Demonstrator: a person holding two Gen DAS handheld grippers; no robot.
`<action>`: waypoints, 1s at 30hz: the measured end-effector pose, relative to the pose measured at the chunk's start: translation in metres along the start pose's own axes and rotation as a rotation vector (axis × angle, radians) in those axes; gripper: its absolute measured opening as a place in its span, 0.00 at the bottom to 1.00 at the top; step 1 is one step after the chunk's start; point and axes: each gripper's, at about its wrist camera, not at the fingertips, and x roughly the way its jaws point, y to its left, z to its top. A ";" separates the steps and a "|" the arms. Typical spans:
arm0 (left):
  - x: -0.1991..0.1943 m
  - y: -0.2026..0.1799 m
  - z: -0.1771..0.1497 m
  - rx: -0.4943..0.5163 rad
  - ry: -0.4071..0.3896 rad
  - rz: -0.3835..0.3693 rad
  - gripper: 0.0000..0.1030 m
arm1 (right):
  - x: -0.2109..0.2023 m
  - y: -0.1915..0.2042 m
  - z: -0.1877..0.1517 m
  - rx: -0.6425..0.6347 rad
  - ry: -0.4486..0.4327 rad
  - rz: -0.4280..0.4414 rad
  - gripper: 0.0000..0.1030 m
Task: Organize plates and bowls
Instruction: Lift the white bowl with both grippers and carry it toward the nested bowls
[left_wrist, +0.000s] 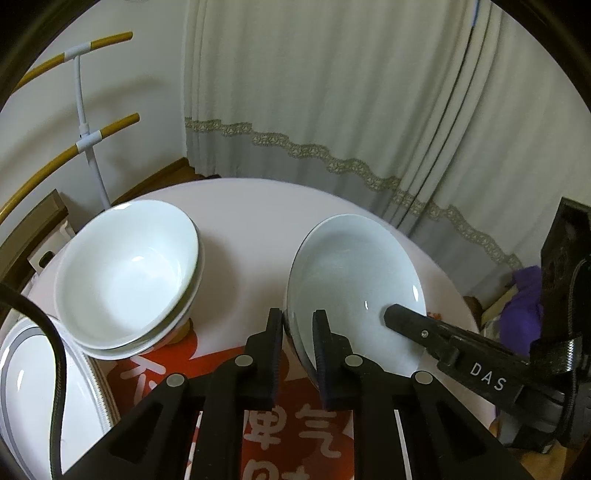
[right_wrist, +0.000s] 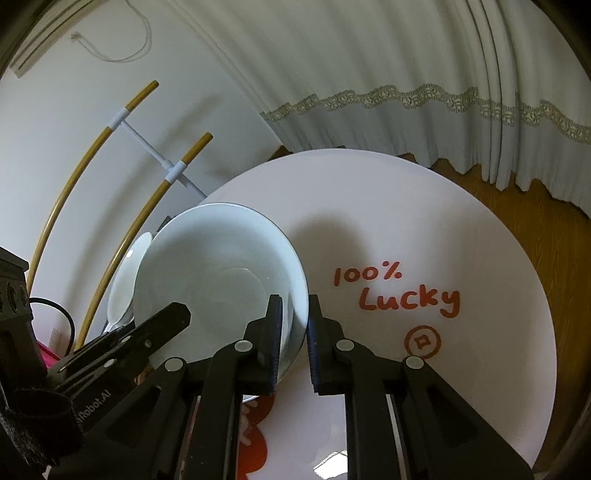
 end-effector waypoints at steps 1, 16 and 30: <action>-0.005 0.003 0.000 -0.003 -0.006 -0.006 0.12 | -0.002 0.002 0.000 -0.003 -0.002 0.001 0.12; -0.101 0.075 -0.022 -0.069 -0.137 -0.048 0.12 | -0.051 0.102 0.003 -0.145 -0.098 -0.001 0.12; -0.126 0.159 -0.042 -0.157 -0.164 0.013 0.12 | -0.005 0.166 0.003 -0.217 -0.050 0.004 0.12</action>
